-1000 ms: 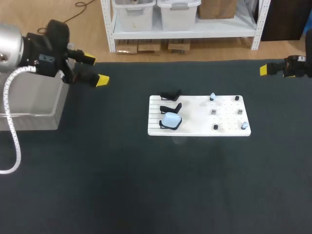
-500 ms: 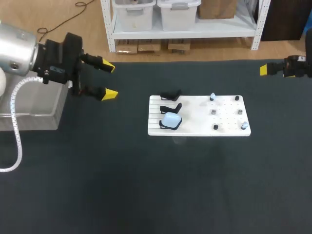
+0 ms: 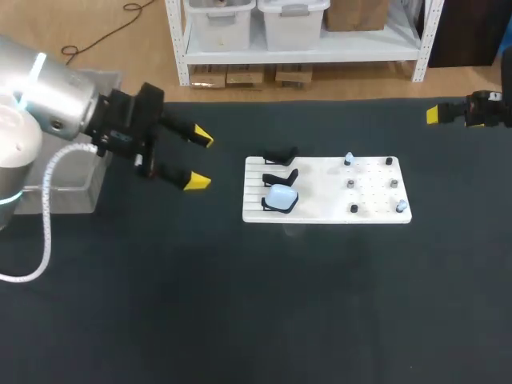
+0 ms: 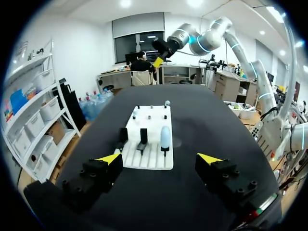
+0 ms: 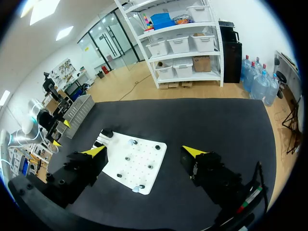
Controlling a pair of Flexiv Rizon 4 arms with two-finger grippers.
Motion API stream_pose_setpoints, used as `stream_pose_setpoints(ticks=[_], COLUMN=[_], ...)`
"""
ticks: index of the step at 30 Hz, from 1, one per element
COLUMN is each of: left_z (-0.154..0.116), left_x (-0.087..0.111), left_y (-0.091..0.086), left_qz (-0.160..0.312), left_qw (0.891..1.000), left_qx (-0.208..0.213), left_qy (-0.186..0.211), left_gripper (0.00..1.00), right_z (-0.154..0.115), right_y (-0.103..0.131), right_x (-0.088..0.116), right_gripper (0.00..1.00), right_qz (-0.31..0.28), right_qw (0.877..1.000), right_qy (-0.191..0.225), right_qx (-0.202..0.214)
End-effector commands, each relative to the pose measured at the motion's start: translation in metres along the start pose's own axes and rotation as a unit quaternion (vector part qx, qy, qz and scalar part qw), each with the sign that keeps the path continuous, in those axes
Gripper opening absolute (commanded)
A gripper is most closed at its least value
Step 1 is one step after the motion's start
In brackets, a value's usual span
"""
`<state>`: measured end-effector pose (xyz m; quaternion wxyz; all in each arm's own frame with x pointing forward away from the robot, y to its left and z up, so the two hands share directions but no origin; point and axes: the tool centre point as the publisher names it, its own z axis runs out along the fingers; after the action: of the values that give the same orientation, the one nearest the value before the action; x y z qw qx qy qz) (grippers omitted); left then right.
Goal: Pick up each earbud case from the left stands, insert the matching earbuds, close the lid, and place the case in the box.
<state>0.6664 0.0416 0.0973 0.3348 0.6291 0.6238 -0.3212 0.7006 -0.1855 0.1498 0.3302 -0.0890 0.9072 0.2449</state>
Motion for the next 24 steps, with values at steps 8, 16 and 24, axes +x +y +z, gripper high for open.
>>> stream_pose_setpoints(ticks=[8,16,24], left_z=[0.042,0.065,0.086], left_x=[0.005,0.008,0.005], left_y=[-0.003,-0.01,-0.023], left_qz=[-0.01,-0.022,-0.015], left_qw=[1.0,1.0,0.999], left_qx=[0.005,0.007,0.017], left_qy=[-0.002,-0.015,-0.025], left_gripper=[1.0,1.0,0.92], right_z=[0.0,0.0,0.0], right_y=[0.0,0.0,0.0], right_x=[0.0,0.0,0.0], right_gripper=[1.0,1.0,1.0], right_qz=[0.0,0.0,0.0], right_qw=[1.0,1.0,1.0], right_qy=[0.0,0.0,0.0], right_qx=[0.0,0.0,0.0])
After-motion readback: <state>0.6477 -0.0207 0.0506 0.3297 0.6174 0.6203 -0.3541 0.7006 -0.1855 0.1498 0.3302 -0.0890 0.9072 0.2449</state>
